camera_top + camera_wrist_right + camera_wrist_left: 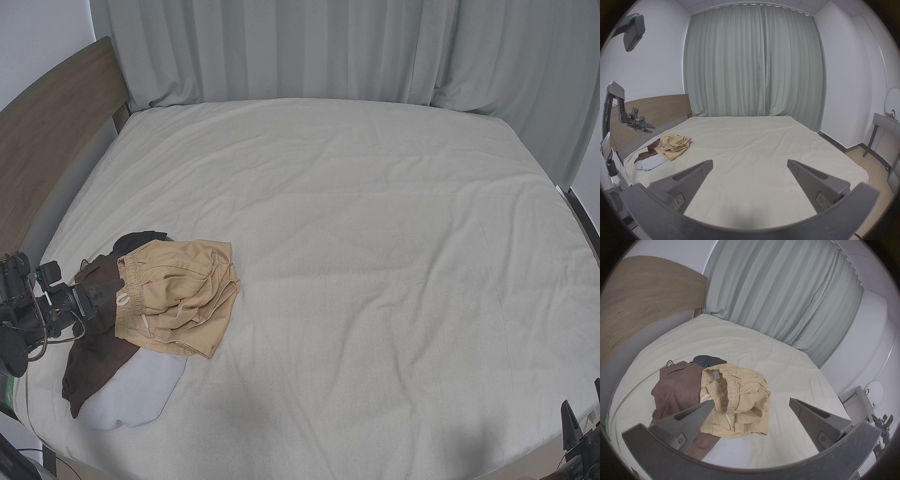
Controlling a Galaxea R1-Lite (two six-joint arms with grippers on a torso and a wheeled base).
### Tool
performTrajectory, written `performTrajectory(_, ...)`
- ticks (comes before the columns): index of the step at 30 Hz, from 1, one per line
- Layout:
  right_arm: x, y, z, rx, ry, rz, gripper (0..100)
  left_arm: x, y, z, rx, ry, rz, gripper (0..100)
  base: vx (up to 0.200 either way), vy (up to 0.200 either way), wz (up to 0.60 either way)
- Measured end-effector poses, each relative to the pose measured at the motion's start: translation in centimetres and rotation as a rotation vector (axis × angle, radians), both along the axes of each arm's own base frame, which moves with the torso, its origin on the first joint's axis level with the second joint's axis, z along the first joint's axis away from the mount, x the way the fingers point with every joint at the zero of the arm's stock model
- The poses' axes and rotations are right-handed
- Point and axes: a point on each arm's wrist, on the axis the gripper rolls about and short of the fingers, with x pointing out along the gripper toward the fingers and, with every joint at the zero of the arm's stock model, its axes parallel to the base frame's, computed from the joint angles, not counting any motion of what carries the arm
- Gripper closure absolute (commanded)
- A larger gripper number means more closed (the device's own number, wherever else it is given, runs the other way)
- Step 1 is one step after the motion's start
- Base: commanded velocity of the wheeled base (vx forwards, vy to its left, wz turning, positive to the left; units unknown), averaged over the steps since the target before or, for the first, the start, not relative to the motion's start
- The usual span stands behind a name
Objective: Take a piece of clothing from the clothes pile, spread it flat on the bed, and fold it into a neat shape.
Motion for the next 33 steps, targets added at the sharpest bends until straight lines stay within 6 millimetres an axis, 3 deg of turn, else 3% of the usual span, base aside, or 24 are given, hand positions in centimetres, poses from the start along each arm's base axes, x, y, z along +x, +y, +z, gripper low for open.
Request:
performTrajectory(17, 0.0, 0.0, 0.0, 0.002, 0.000, 0.000, 0, 2.4, 0.4, -1.9, -0.017, 0.056, -0.010, 0, 0.000, 0.000, 0.00)
performTrajectory(33, 0.0, 0.0, 0.0, 0.003, 0.000, 0.000, 0, 5.3, 0.3, -2.9, -0.027, -0.002, -0.023, 0, 0.000, 0.000, 0.00)
